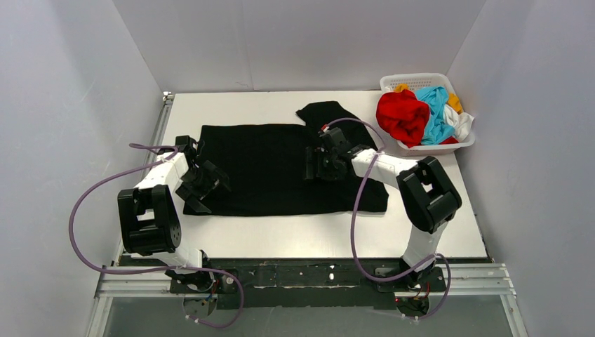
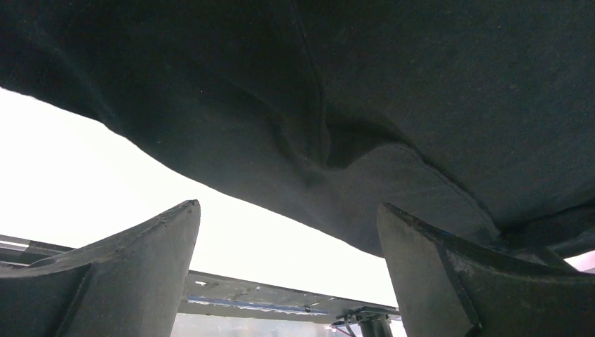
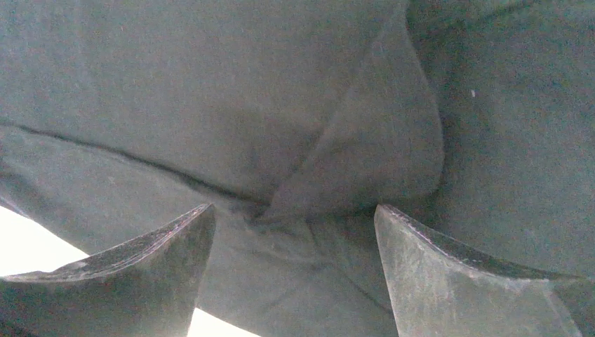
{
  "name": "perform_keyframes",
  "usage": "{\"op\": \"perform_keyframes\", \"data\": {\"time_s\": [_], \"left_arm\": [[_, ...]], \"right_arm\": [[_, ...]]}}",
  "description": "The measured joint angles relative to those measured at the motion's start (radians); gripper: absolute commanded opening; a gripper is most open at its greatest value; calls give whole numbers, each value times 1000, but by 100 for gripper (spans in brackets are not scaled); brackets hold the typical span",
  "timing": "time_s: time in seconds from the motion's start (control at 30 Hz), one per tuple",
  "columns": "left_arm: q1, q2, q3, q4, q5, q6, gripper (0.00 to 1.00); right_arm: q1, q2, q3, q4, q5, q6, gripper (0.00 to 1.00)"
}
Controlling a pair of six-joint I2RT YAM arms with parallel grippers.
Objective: Fold and stack the t-shirts
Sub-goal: Fold the flattened tshirt in 1/3 of the way
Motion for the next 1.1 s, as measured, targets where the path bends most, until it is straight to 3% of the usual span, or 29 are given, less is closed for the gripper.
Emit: {"op": "perform_keyframes", "data": {"time_s": [0.47, 0.6, 0.7, 0.93, 1.1], "left_arm": [[0, -31, 0, -8, -1, 0, 98], [0, -35, 5, -23, 0, 3, 98], [0, -30, 25, -22, 21, 3, 98], [-45, 74, 139, 23, 67, 5, 98], [-68, 197, 159, 60, 75, 18, 98]], "right_arm": [[8, 276, 394, 51, -4, -6, 91], [12, 270, 428, 40, 16, -31, 92], [13, 203, 369, 17, 55, -50, 93], [-20, -117, 25, -29, 117, -46, 93], [-34, -125, -79, -32, 146, -24, 93]]}}
